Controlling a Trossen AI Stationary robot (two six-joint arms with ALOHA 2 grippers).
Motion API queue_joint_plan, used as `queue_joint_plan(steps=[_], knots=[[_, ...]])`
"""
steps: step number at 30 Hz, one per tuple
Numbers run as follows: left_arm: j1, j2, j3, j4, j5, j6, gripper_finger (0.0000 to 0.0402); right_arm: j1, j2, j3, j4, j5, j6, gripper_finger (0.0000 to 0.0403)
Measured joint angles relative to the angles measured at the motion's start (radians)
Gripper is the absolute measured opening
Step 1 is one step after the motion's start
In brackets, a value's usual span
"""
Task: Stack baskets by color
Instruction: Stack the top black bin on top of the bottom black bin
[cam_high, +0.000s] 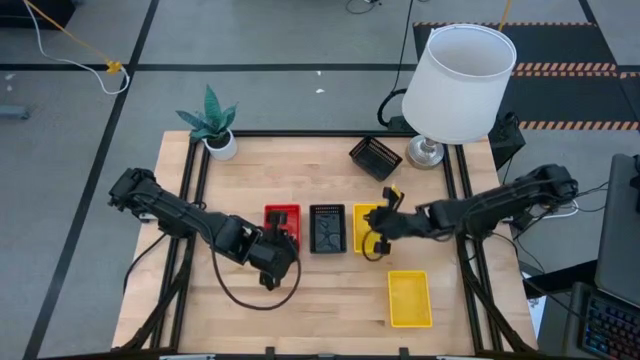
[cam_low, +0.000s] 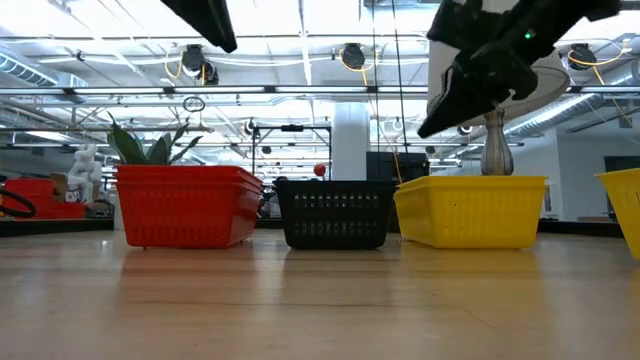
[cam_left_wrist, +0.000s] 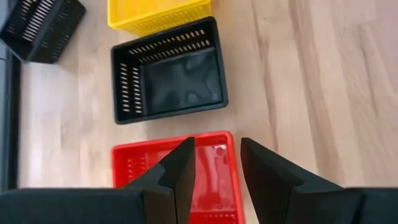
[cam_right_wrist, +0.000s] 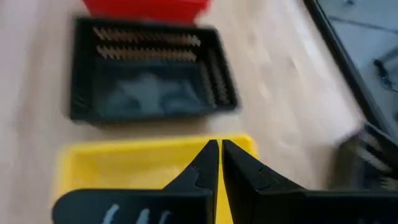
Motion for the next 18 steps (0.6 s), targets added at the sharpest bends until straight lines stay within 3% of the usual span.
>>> queue_joint_plan(steps=[10,18], knots=[[0.000,0.000,-0.071,-0.047,-0.005,-0.038,0.0131,-0.247,-0.002,0.236,-0.376,-0.126,-0.301,0.0013],[0.001,0.000,-0.084,-0.045,-0.005,-0.048,0.0131,-0.436,-0.002,0.405,-0.533,-0.199,-0.634,0.0013]])
